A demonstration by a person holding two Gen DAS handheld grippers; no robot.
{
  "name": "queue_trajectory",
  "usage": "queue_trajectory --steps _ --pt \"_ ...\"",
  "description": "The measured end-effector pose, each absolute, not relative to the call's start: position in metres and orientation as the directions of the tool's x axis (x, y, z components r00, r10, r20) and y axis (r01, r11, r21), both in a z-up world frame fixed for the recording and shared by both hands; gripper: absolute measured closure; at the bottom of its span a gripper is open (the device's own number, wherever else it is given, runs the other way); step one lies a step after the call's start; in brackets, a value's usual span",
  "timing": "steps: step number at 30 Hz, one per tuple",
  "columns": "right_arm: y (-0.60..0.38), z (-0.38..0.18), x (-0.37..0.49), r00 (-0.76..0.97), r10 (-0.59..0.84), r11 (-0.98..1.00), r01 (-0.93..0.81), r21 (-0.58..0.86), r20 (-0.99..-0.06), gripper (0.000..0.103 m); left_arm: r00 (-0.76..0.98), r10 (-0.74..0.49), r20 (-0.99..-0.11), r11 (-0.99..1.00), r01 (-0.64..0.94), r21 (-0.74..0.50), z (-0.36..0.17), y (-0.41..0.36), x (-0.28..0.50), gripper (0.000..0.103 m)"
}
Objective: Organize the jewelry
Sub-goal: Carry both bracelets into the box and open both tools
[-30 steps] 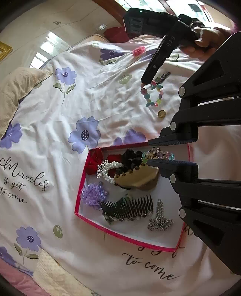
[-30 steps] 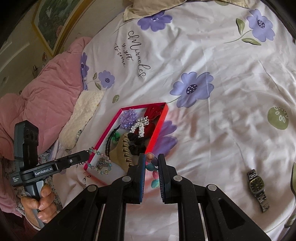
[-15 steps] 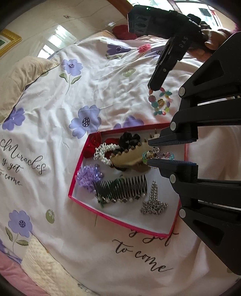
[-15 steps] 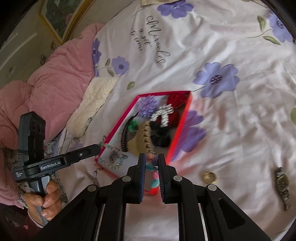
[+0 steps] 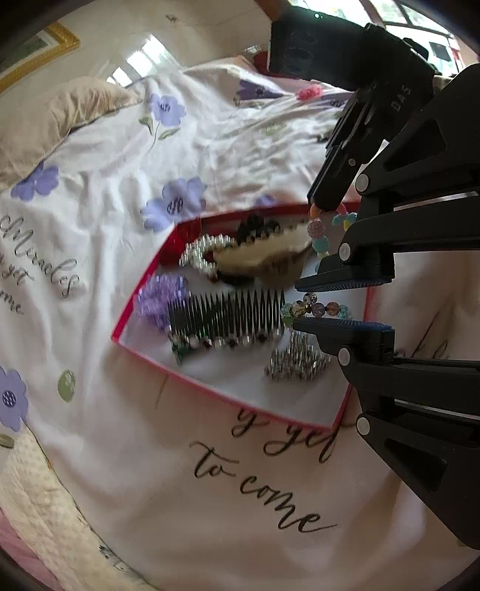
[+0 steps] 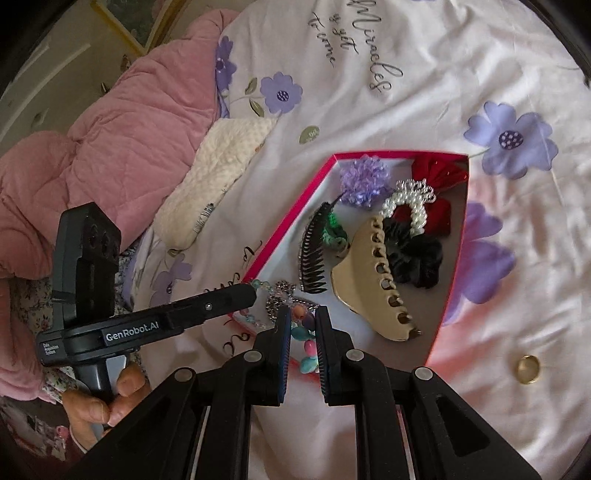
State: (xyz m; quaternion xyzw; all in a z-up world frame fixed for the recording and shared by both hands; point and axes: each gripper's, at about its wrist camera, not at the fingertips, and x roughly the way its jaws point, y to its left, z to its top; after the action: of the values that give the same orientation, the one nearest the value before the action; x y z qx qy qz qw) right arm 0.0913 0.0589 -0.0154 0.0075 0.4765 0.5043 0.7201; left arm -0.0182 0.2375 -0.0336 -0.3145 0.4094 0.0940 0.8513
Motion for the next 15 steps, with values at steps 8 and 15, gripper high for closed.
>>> queue_trajectory --steps 8,15 --pt "0.051 -0.057 0.110 0.024 0.673 0.568 -0.658 0.495 -0.740 0.090 0.603 -0.100 -0.792 0.766 -0.462 -0.448 -0.058 0.252 -0.014 0.091" --pt "0.051 -0.064 0.111 0.027 0.646 0.584 -0.661 0.471 -0.763 0.090 0.544 -0.064 -0.837 0.782 -0.493 -0.381 -0.066 0.250 -0.006 0.091"
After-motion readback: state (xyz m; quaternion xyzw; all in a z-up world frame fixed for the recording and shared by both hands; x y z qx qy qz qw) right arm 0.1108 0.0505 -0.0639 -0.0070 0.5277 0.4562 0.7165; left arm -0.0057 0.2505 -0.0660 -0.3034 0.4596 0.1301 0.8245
